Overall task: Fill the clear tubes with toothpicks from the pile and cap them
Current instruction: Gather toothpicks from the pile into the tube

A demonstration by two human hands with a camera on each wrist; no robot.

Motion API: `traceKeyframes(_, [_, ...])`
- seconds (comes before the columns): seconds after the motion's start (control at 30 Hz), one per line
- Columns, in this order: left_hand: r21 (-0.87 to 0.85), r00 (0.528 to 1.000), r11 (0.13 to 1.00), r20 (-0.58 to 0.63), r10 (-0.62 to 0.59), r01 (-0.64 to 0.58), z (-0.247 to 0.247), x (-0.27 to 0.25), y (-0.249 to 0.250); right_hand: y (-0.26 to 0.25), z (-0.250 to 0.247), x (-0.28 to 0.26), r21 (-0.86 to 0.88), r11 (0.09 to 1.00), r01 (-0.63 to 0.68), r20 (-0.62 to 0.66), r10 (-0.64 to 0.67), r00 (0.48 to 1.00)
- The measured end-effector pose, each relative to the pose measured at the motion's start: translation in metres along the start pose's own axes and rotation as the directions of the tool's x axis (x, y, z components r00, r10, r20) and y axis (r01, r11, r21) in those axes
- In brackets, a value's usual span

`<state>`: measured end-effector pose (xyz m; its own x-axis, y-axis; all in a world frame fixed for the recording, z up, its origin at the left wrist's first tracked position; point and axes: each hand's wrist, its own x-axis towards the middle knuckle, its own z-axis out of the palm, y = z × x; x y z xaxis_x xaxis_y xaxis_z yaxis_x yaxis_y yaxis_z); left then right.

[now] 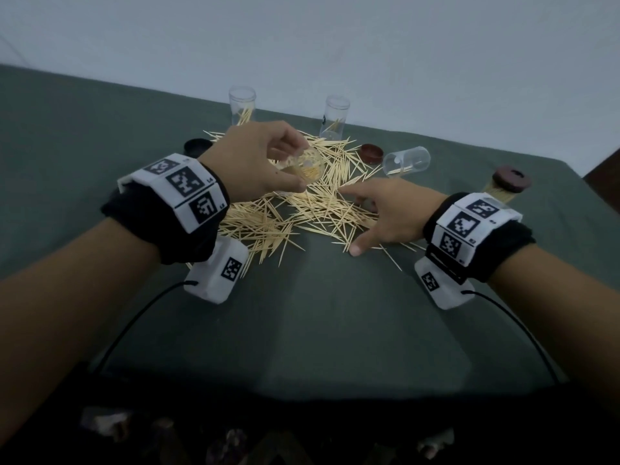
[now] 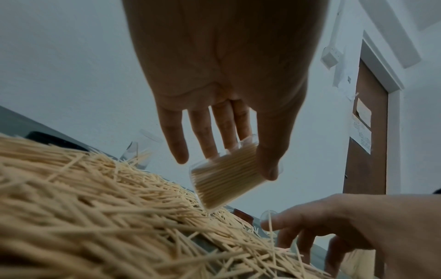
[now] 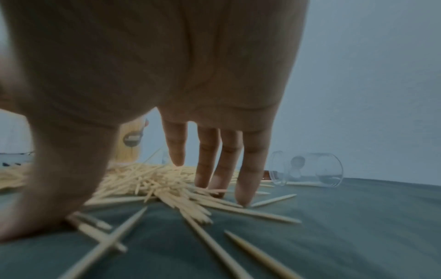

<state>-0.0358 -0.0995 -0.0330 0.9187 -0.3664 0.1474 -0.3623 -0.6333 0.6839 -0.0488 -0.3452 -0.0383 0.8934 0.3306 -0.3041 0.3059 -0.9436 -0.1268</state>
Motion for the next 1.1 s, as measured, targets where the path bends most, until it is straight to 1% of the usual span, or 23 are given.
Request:
traceKeyframes(0.13, [-0.001, 1.000, 1.000, -0.005, -0.004, 0.004, -0.003, 0.000, -0.001, -0.008, 0.003, 0.013, 0.019, 1.000, 0.015, -0.116, -0.012, 0.993])
traceKeyframes(0.23, [-0.010, 1.000, 1.000, -0.028, -0.013, 0.013, -0.009, 0.000, -0.003, -0.014, 0.002, 0.020, 0.048, 0.999, 0.010, -0.150, -0.002, 0.989])
traceKeyframes(0.33, [-0.016, 0.999, 1.000, -0.048, -0.025, 0.024, -0.014, 0.000, -0.006, -0.020, 0.001, 0.024, 0.012, 1.000, 0.019, -0.121, -0.017, 0.993])
traceKeyframes(0.4, [-0.018, 0.998, 0.999, -0.054, -0.029, 0.028, -0.016, 0.001, -0.008, -0.025, 0.000, 0.024, 0.011, 1.000, 0.003, -0.080, -0.003, 0.997])
traceKeyframes(0.47, [-0.018, 0.998, 0.999, -0.061, -0.029, 0.028, -0.018, 0.002, -0.009, -0.031, 0.000, 0.023, -0.011, 1.000, -0.002, -0.069, 0.001, 0.998])
traceKeyframes(0.67, [-0.040, 0.996, 0.998, -0.074, -0.047, 0.044, -0.021, 0.002, -0.011, -0.043, 0.001, 0.028, -0.042, 0.998, -0.054, -0.113, 0.049, 0.992])
traceKeyframes(0.93, [-0.016, 0.996, 0.998, -0.069, -0.054, 0.053, -0.019, 0.000, -0.008, -0.044, 0.000, 0.033, -0.041, 0.999, 0.027, -0.181, -0.034, 0.983])
traceKeyframes(0.97, [-0.011, 0.996, 0.998, -0.069, -0.057, 0.056, -0.019, 0.000, -0.009, -0.043, 0.001, 0.033, -0.027, 0.999, 0.034, -0.193, -0.039, 0.980])
traceKeyframes(1.1, [-0.017, 0.995, 0.998, -0.074, -0.064, 0.063, -0.020, 0.001, -0.010, -0.039, 0.005, 0.032, 0.130, 0.991, 0.044, -0.231, -0.013, 0.973])
